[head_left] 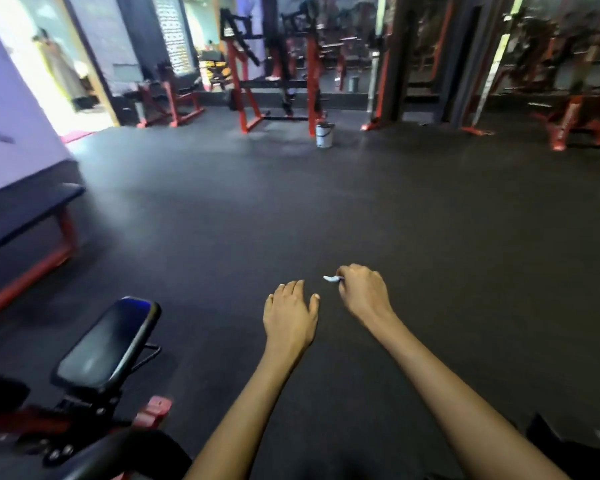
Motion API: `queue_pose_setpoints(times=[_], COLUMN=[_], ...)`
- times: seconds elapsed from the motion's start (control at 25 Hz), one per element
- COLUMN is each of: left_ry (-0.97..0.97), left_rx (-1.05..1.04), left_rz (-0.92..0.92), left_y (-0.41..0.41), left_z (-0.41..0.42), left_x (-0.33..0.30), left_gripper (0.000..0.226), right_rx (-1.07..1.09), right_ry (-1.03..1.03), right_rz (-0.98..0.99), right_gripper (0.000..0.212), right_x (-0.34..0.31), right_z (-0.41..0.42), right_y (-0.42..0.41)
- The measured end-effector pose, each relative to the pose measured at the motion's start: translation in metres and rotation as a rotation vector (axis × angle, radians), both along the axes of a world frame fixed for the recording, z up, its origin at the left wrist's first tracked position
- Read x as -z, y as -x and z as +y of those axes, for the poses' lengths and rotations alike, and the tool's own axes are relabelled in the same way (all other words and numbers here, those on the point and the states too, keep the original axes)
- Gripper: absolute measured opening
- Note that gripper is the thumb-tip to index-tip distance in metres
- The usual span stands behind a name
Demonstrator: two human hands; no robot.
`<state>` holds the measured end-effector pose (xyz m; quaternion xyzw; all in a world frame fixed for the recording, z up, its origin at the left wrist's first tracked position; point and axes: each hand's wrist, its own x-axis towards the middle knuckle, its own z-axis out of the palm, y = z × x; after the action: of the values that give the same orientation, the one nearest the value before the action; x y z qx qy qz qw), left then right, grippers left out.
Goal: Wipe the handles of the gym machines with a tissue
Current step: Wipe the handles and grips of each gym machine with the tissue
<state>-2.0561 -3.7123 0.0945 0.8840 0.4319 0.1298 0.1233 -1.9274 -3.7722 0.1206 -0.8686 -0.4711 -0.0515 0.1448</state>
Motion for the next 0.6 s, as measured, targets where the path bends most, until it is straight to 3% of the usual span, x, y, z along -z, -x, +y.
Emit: queue_pose_setpoints(times=[0.28,0.6], left_ry=[0.065,0.065], left_rx=[-0.386,-0.757], left_rz=[-0.017,-0.036], left_y=[-0.03,0.001], left_z=[0.1,0.234], left_x=[-0.004,0.008], left_gripper=[0.052,0.051], right_rx=[-0.372,-0.741], right_ry=[-0.015,-0.017], right_rz=[0.053,0.115], right_gripper=[0.022,0.017], right_x=[0.0,0.011], right_z=[0.152,0.334], right_y=[-0.047,-0.013])
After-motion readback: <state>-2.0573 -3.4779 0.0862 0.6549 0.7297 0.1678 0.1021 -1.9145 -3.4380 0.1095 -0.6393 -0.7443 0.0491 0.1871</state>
